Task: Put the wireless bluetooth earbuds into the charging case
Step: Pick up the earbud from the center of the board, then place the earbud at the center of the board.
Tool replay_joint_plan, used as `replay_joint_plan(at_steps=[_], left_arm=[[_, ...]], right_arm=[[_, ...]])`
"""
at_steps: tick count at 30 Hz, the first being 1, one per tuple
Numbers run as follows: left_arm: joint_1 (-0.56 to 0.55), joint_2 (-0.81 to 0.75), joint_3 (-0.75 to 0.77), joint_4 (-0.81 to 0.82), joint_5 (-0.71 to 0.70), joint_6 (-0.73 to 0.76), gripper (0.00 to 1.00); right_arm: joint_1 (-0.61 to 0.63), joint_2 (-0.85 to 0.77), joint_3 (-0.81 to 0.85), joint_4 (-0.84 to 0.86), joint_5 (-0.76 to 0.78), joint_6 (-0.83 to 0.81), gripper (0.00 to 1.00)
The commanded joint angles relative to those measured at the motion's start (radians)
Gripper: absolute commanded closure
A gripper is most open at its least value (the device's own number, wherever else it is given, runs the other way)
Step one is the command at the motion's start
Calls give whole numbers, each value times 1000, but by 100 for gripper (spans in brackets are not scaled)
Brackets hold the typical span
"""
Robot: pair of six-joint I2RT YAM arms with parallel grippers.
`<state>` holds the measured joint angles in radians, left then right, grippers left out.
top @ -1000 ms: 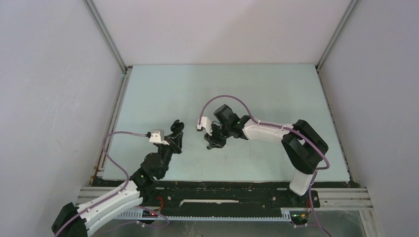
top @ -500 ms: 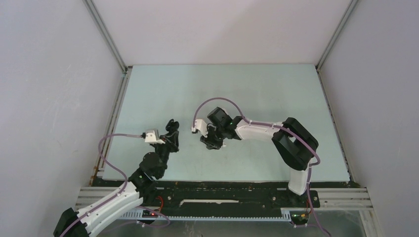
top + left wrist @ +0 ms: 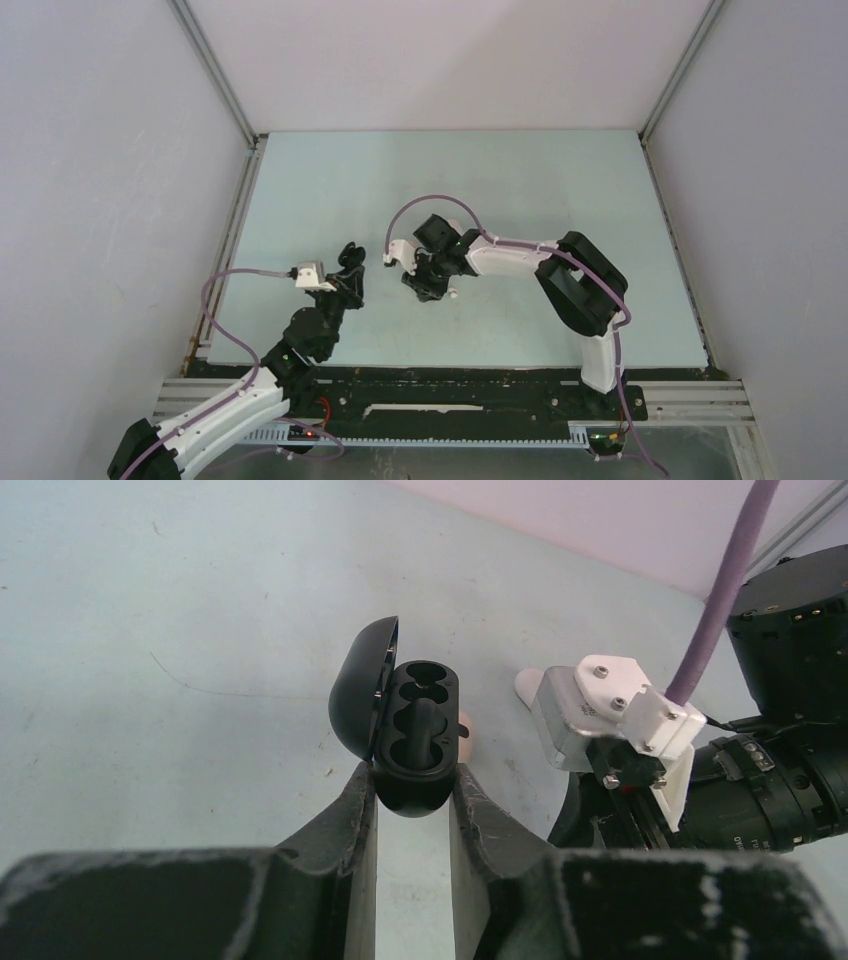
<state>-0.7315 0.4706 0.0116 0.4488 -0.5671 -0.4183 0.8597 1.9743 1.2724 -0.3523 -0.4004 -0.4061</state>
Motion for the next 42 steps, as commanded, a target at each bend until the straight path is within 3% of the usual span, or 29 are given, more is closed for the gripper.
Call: replay_joint_plan(at_steps=[1, 10, 15, 21, 26, 28, 31, 38, 41, 42], left_arm=[[7, -3, -81, 56, 9, 10, 100], [8, 3, -80, 63, 18, 15, 100], [9, 3, -82, 67, 23, 17, 100], [8, 25, -78, 88, 50, 32, 100], [9, 78, -62, 127, 114, 59, 100], [9, 114, -54, 148, 148, 75, 100], [7, 171, -34, 172, 200, 94, 100], [8, 212, -19, 194, 270, 106, 100], [8, 199, -21, 192, 272, 105, 100], [8, 195, -22, 191, 272, 105, 100]], right_arm=[[-16, -16, 33, -43, -17, 19, 75], [-30, -50, 33, -51, -24, 31, 87], [-78, -125, 26, -107, -71, 60, 88], [-282, -309, -100, -115, -105, 129, 88], [-554, -411, -203, -171, -75, 218, 88], [-688, -450, -257, -181, -76, 258, 87], [-791, -496, -315, -217, -89, 280, 86], [-829, -559, -389, -292, -82, 248, 81], [-826, -532, -378, -308, -93, 240, 74], [-822, -520, -371, -313, -104, 244, 66]])
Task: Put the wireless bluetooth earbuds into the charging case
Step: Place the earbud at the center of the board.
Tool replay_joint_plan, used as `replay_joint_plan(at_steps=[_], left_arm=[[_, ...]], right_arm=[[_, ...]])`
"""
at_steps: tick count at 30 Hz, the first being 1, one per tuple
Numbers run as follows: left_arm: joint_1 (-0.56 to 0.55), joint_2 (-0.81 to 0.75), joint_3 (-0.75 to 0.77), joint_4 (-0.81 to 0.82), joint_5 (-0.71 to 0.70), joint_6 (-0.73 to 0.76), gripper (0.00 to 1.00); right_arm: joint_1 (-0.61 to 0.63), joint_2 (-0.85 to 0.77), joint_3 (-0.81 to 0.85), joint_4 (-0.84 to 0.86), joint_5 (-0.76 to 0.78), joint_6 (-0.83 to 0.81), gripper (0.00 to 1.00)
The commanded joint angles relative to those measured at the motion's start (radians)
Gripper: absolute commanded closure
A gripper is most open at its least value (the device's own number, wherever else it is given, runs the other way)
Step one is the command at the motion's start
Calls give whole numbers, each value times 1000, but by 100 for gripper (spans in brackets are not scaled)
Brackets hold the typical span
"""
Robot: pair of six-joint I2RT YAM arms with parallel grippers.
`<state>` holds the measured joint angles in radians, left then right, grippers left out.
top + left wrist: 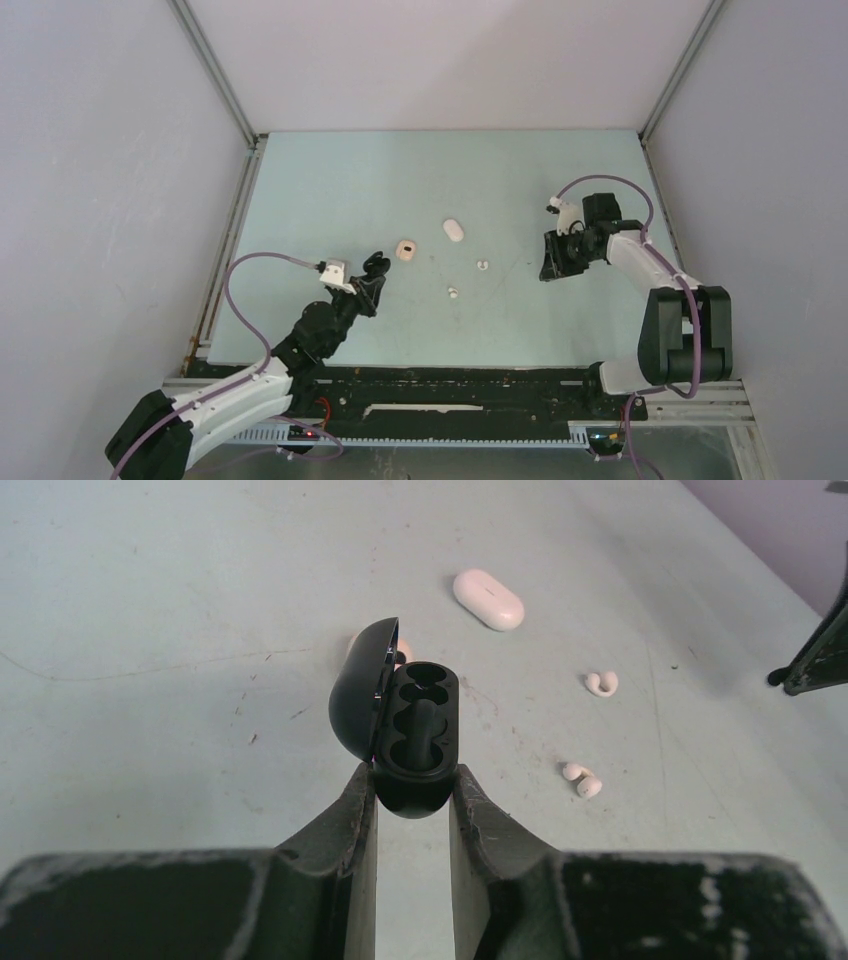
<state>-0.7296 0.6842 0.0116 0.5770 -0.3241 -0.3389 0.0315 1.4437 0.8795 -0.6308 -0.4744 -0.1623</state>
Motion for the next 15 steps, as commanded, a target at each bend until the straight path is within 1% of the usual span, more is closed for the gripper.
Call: replay_joint_plan(at_steps=[1, 3, 5, 7, 9, 12, 15], left_arm=[[6, -21, -24, 62, 29, 26, 100], [6, -24, -25, 63, 31, 26, 100], [6, -25, -25, 63, 34, 26, 100], [6, -22, -25, 65, 36, 28, 100], [6, -23, -26, 64, 39, 28, 100], [6, -23, -26, 64, 39, 28, 100], [6, -18, -25, 67, 43, 29, 100]], right_arm=[[14, 27, 32, -38, -42, 11, 60], [31, 75, 63, -62, -101, 40, 56], [41, 137, 98, -106, -246, 41, 52], [47, 180, 131, -143, -362, 28, 50], [48, 173, 158, -162, -369, 3, 52], [10, 142, 193, -180, -402, -43, 56], [-22, 121, 241, -230, -391, -147, 64]])
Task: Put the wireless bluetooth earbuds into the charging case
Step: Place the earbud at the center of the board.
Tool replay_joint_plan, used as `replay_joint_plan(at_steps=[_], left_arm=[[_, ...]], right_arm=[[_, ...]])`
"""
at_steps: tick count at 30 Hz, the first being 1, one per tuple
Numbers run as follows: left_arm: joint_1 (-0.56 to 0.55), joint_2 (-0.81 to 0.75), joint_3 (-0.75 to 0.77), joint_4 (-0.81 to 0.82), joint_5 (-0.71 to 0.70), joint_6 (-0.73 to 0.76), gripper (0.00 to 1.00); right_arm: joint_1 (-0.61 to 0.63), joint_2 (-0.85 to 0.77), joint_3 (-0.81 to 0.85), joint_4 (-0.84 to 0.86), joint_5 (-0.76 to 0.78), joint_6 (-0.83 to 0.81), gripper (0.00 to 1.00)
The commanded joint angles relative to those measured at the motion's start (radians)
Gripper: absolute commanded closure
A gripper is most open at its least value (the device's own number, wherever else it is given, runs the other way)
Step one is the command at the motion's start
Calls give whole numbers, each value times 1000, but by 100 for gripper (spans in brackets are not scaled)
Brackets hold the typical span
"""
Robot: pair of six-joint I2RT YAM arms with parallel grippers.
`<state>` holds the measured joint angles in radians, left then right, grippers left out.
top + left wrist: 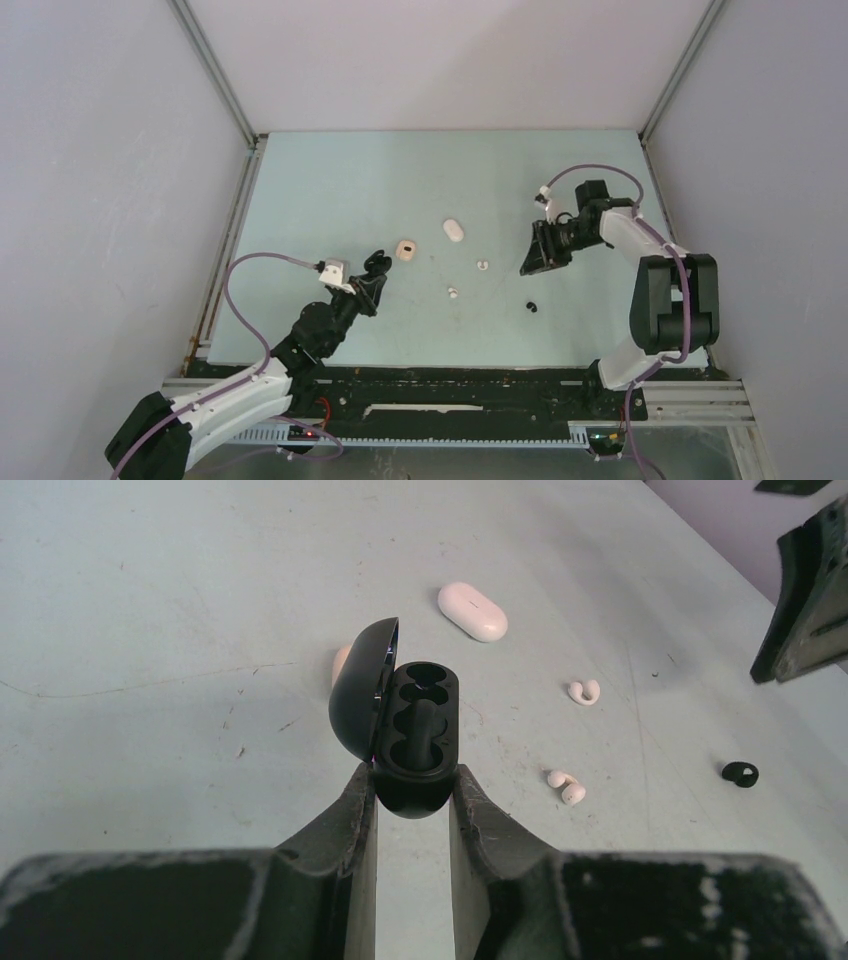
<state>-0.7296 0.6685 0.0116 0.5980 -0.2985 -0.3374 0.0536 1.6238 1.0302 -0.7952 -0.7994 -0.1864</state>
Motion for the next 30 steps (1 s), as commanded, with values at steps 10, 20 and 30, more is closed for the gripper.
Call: replay_joint_plan(at_steps=[10, 20, 30], left_arm=[[4, 0, -22, 49, 32, 28, 100], [4, 9, -21, 51, 44, 25, 100], [5, 16, -19, 55, 53, 21, 100]], right_arm=[[23, -167, -4, -34, 259, -286, 75], [178, -175, -114, -3, 252, -297, 78], [268, -117, -148, 27, 341, -261, 82]])
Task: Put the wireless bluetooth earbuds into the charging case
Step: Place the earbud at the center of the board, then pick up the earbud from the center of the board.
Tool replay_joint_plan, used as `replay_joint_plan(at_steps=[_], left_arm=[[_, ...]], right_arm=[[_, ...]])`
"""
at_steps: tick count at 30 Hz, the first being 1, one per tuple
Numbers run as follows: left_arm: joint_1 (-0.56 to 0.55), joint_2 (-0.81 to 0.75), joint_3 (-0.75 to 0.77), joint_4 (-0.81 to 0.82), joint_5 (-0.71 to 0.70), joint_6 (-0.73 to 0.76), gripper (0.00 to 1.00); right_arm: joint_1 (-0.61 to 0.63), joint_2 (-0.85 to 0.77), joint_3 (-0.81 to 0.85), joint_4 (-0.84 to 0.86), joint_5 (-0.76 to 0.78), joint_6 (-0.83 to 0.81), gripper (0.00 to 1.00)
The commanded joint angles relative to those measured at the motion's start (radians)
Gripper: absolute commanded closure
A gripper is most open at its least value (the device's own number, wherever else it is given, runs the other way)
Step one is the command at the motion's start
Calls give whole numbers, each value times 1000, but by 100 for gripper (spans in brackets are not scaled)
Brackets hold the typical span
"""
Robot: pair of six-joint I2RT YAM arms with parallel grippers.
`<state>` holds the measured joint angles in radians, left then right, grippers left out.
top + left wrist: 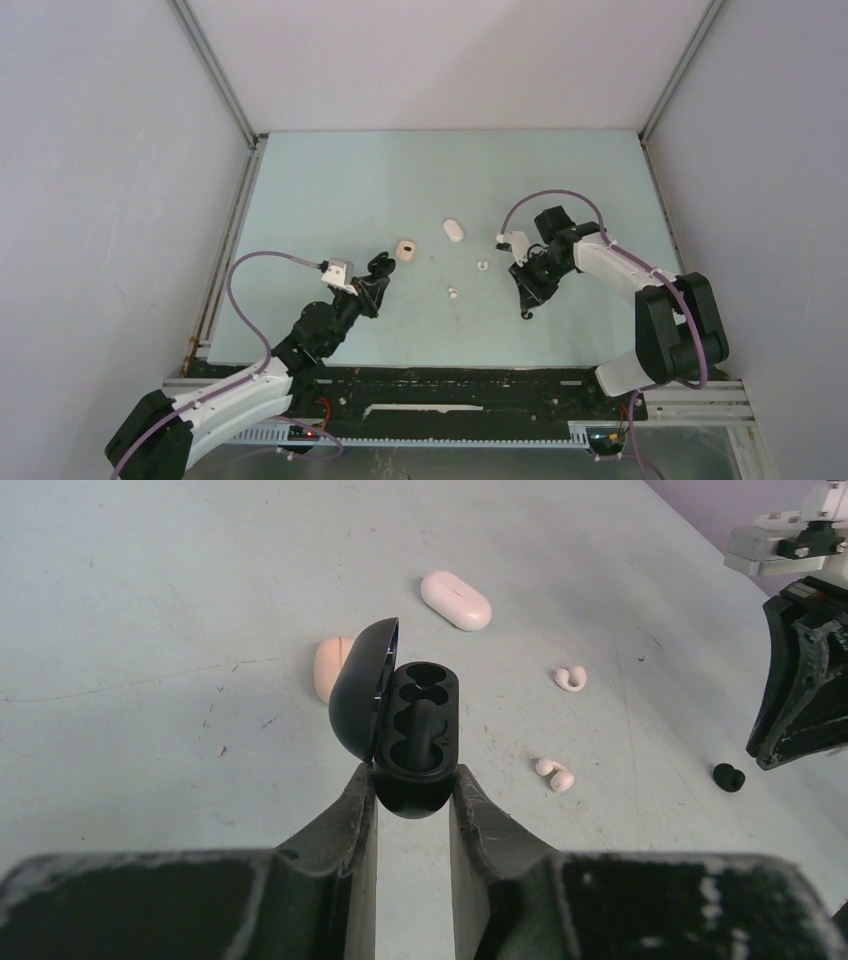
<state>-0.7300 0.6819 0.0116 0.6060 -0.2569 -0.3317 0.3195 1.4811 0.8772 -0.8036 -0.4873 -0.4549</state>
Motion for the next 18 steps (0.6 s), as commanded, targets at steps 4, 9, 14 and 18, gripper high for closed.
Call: replay_joint_plan(at_steps=[4, 9, 14, 18], left_arm=[[5, -3, -19, 42, 7, 14, 100], [5, -4, -19, 41, 10, 14, 100], [4, -2, -19, 40, 13, 14, 100], [4, 1, -19, 38, 16, 14, 100]], right_arm=[[13, 60, 5, 31, 15, 4, 83], [35, 89, 5, 41, 32, 7, 83], [42, 103, 5, 60, 77, 17, 81], [44, 108, 5, 61, 82, 18, 81]])
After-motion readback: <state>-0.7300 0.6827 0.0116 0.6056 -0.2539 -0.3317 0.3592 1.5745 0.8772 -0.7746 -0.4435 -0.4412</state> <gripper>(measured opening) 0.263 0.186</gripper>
